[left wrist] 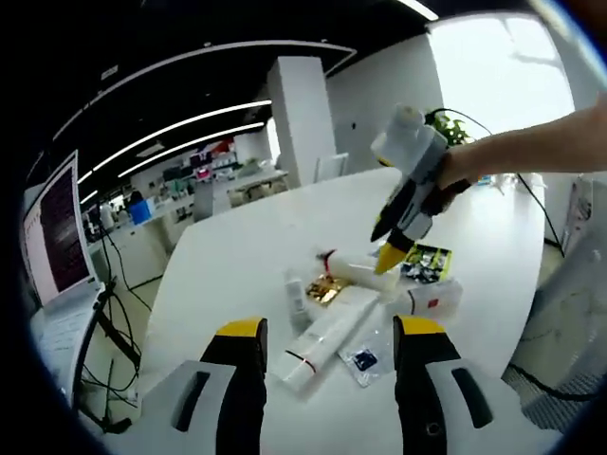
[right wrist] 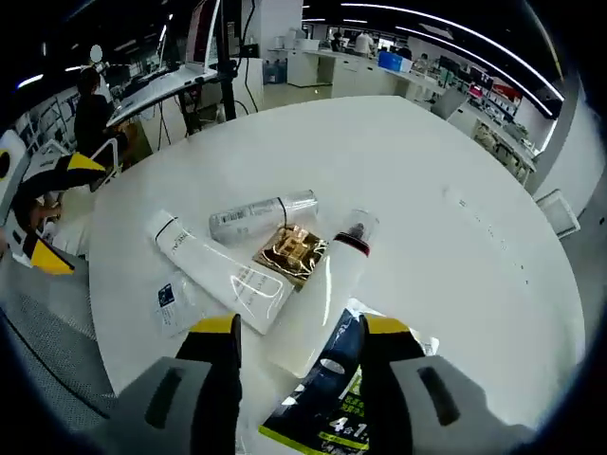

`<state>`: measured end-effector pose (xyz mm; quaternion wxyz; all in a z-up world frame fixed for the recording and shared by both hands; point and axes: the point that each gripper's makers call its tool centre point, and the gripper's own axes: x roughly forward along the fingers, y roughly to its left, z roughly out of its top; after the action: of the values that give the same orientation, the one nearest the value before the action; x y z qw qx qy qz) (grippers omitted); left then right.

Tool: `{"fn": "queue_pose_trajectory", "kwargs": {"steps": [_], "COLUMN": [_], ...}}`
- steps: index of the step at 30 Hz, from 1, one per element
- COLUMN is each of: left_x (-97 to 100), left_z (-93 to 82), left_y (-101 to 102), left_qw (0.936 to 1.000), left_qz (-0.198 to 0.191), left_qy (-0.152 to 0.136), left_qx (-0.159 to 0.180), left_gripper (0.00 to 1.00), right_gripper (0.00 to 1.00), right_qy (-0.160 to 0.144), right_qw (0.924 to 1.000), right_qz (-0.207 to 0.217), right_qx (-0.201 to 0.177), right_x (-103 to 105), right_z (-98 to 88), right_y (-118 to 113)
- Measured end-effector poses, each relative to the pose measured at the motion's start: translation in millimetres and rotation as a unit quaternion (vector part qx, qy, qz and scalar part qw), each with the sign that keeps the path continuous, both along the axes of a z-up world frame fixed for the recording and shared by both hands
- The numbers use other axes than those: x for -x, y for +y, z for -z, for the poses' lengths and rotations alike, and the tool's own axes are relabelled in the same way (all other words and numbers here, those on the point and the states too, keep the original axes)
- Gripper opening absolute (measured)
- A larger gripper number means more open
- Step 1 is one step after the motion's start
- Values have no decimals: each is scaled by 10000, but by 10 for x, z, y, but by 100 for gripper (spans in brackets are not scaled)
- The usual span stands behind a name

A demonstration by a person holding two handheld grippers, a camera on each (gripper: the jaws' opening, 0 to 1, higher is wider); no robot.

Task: Arrange the skincare products in the storage area until every visible bottle or jar stands upright without overlapping.

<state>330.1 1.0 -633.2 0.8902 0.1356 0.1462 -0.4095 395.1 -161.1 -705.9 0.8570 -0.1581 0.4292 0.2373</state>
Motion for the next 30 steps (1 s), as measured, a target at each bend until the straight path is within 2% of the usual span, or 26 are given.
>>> {"fn": "queue_pose_trajectory", "kwargs": {"steps": [4,6,8,11,14,18,22,26,30], "left_x": [-4,-10,-11,-8,-3,21,52,74,69], "left_z": [4,5,-2,-14,-17,-57,-75,-108,-166], "left_y": [3,8,10,20,31,5,-11,-21,11], "left_qw": [10000,10000,10000,9999,9998,9995,9995,9994,9991], "left_qz": [-4,-18,-38,-86,-121,-76,-26,16,-40], "left_qy": [-25,-18,8,9,31,18,-18,-114,-182], "left_qx": [-17,13,75,110,138,302,320,317,377], "left_gripper": [52,54,56,55,55,59,59,53,36], "right_gripper": [44,38,38,35,36,39,37,35,31], "right_qy": [320,530,753,893,1129,1266,1442,1465,1375], "right_qw": [9994,9984,9968,9957,9932,9915,9885,9880,9895], "right_qz": [78,145,285,227,241,181,125,259,310], "right_qx": [127,114,18,115,121,260,433,413,323], "right_x": [-84,-95,-120,-132,-138,-175,-169,-180,-202], "right_z": [126,180,249,306,380,448,458,473,474], "right_y": [-58,-74,-89,-109,-90,-77,-65,-69,-52]}}
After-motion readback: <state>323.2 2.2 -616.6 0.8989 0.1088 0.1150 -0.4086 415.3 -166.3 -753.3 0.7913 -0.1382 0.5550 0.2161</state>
